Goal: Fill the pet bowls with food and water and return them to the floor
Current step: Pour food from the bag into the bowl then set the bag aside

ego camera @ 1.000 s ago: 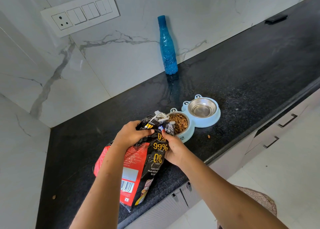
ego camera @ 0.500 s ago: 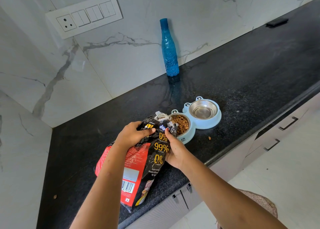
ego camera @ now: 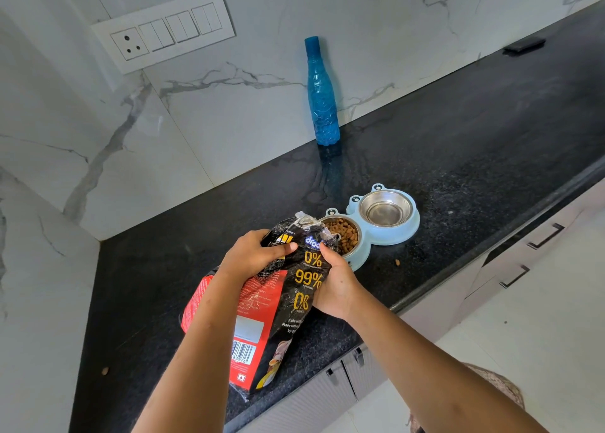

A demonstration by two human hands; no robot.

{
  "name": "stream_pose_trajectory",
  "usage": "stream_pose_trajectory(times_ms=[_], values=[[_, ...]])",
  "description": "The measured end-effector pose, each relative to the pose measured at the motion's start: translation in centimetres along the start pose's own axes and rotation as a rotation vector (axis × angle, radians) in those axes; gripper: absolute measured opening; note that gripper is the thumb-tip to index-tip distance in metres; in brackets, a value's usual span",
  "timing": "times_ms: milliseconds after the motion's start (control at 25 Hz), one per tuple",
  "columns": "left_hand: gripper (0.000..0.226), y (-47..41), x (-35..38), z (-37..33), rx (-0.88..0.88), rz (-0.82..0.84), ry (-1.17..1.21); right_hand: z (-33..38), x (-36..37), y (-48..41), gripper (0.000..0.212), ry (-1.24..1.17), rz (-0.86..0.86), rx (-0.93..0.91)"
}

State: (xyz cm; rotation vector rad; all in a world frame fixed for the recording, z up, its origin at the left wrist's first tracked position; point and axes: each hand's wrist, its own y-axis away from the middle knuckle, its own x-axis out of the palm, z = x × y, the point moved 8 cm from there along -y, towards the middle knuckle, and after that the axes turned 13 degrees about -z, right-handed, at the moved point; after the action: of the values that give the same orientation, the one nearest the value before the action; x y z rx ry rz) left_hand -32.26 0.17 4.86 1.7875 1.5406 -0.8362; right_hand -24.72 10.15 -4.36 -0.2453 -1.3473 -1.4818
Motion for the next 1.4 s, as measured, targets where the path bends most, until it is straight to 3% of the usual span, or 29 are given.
stream_pose_trajectory(times_ms=[800,1280,1400], values=[[0.03,-0.2,0.1,-0.1,0.036,0.001,-0.002,0.9,-1.3,-0.1,0.028,0.099,-0.205,-0.092],[0.042,-0.1,-0.1,0.5,0.002,-0.012,0.105,1.0,0.1,0.8,0.059,0.081,-0.035,-0.148],[0.043,0.1,-0.4,0.6,0.007,-0.018,0.141,1.3,0.5,1.1,0.058,0.103,-0.003,-0.185]])
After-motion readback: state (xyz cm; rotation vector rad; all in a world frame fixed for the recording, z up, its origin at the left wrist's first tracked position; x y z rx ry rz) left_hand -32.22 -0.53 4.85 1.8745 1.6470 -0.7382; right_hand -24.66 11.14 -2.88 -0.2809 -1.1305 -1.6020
